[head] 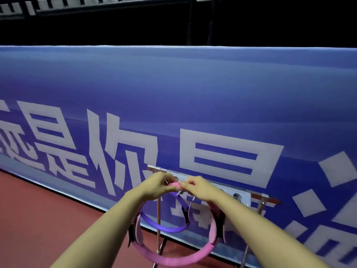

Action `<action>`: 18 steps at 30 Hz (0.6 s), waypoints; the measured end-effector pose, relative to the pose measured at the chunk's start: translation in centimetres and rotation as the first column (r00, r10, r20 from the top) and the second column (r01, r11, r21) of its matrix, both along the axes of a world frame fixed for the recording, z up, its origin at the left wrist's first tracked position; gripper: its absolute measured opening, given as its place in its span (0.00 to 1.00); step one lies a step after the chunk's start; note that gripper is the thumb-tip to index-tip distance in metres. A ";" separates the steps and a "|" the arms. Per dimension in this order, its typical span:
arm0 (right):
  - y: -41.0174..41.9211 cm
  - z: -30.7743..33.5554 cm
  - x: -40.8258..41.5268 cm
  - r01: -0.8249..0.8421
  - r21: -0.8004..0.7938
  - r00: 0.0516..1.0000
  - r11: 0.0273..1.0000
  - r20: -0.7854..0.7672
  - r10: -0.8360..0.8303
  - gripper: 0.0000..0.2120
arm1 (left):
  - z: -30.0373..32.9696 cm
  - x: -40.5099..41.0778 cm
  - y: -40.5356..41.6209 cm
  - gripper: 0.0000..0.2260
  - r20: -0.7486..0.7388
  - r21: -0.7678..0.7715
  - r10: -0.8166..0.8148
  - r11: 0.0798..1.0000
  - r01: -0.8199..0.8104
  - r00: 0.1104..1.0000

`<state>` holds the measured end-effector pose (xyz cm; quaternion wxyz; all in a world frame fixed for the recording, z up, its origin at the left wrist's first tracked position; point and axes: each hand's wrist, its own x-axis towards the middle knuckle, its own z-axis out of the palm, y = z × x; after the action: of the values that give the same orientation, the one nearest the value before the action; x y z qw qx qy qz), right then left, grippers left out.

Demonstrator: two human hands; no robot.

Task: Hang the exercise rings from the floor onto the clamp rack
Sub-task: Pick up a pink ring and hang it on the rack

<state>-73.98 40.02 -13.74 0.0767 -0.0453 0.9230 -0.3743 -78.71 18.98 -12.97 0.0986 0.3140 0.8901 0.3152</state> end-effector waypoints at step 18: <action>-3.5 -10.0 -6.3 0.157 0.366 0.975 0.917 0.092 -0.203 0.12 | -12.0 -12.1 0.0 0.13 0.013 -0.253 -0.231 0.941 0.227 0.973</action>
<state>-80.31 36.52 -23.78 0.1079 0.0788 0.9688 -0.2085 -90.79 19.02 -24.97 0.1662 0.4027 0.8813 0.1831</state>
